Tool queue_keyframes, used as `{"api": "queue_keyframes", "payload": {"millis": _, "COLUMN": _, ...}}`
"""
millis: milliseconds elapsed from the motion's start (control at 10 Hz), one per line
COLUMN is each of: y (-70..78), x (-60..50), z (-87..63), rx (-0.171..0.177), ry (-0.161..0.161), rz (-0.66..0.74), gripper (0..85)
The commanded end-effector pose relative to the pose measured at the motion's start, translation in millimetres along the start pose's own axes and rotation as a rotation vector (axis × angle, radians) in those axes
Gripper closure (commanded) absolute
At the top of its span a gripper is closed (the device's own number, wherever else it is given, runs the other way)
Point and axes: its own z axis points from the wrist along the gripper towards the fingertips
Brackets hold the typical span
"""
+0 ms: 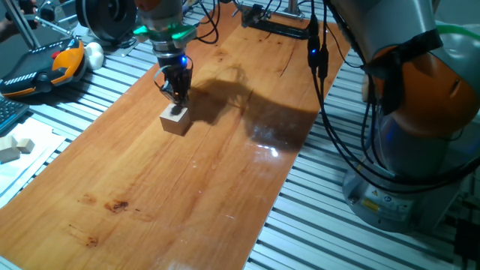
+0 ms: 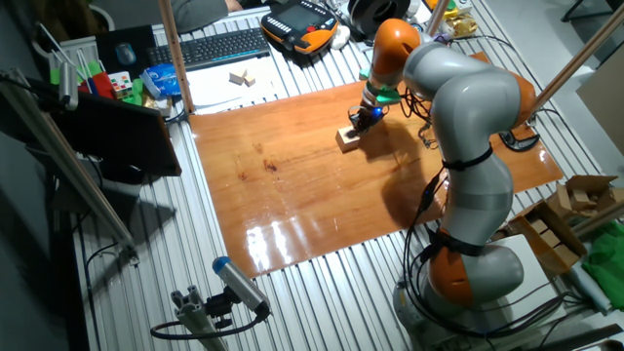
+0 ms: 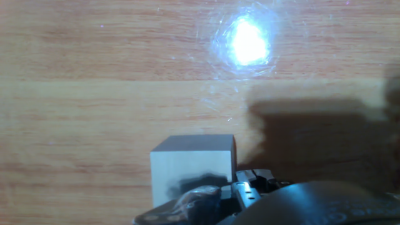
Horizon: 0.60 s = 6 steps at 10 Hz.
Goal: Approach and touch the side of the small block
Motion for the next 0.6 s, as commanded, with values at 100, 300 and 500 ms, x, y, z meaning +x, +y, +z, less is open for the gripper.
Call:
{"api": "queue_keyframes", "payload": {"millis": 100, "y": -3.6, "x": -1.3, "z": -6.6, "rx": 0.027, "ry": 0.007, "rz": -0.020, "gripper": 84.3}}
{"api": "queue_keyframes", "payload": {"millis": 300, "y": -13.2, "x": 1.7, "z": -16.1, "rx": 0.033, "ry": 0.031, "rz": -0.035, "gripper": 84.3}}
{"api": "queue_keyframes", "payload": {"millis": 500, "y": -23.8, "x": 10.6, "z": -28.8, "rx": 0.019, "ry": 0.046, "rz": -0.038, "gripper": 84.3}}
